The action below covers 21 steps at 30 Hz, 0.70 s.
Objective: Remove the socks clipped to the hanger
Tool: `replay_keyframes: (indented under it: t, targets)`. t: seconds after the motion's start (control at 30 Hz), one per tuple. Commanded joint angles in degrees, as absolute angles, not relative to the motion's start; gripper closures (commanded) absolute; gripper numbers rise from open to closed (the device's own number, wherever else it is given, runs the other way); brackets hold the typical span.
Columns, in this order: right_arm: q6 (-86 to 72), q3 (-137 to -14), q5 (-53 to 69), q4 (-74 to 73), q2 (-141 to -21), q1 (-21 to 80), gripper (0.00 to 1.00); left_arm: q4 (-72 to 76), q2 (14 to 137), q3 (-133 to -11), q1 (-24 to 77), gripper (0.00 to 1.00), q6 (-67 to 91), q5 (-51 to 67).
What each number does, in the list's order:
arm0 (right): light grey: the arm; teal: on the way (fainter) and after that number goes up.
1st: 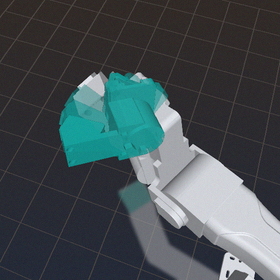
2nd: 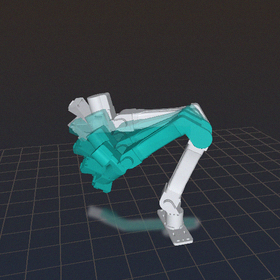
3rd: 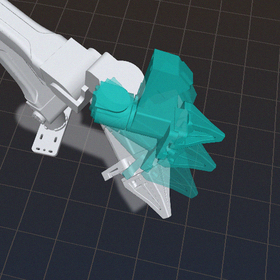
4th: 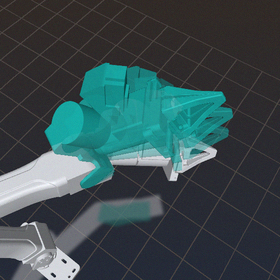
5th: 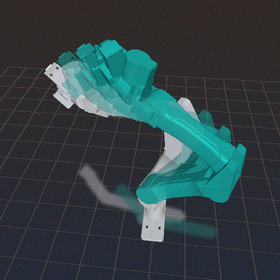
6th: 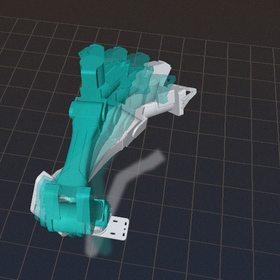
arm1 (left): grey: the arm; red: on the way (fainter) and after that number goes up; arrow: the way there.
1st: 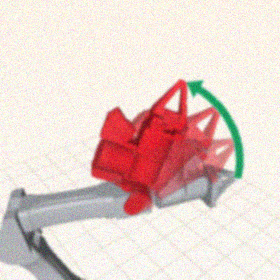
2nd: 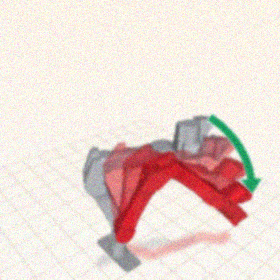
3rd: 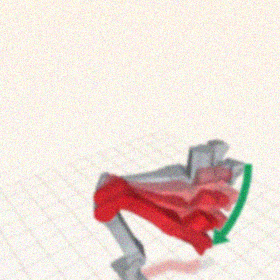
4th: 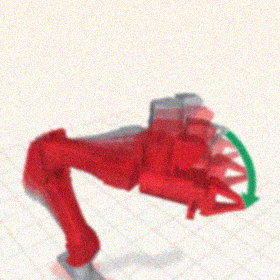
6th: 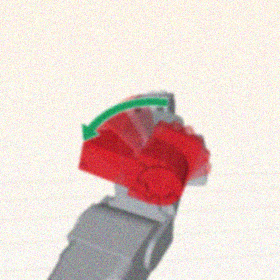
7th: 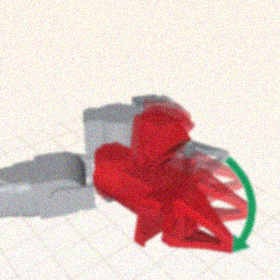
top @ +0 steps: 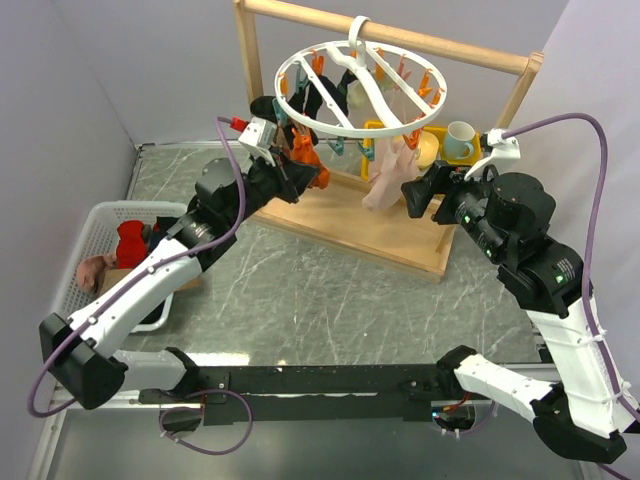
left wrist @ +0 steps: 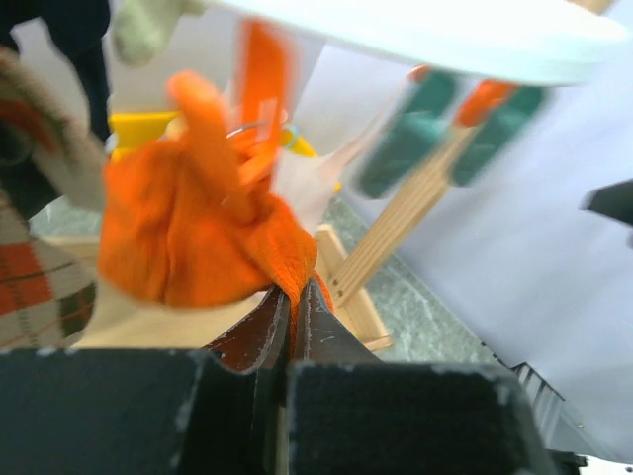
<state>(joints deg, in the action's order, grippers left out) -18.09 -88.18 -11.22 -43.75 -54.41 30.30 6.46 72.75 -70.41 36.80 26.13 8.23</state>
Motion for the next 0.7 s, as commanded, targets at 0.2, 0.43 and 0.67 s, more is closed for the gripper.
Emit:
replay_keyframes:
  t: [0.2,0.43,0.67]
  targets:
    - [-21.44,-91.84,-5.45,-42.89,-56.16,29.97,0.09,7.65,70.49,-73.21,45.96,0.99,22.41,0.18]
    - [-21.27,-92.29,-3.52,-42.89,-55.37,30.06,0.10,7.29,71.63,-75.15,50.62,0.99,21.18,-2.90]
    - [-22.32,-94.12,2.19,-41.13,-57.74,29.97,0.12,8.09,74.97,-77.95,54.66,0.99,21.01,-2.99]
